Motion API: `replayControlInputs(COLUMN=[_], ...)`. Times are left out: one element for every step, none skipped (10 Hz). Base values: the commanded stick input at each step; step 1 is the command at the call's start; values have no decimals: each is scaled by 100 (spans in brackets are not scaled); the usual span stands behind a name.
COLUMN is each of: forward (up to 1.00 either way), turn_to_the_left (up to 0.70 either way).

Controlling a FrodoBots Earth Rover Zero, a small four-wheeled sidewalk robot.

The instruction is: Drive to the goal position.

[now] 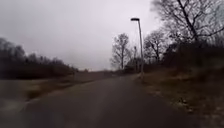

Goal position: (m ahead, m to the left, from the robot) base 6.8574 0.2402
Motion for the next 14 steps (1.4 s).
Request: replayControlInputs(forward=[70,70,70,70,70,70,70,70,70,70,70,70,70,70], turn_to_the_left=[0,0,0,0,0,0,0,0,0,0,0,0,0,0])
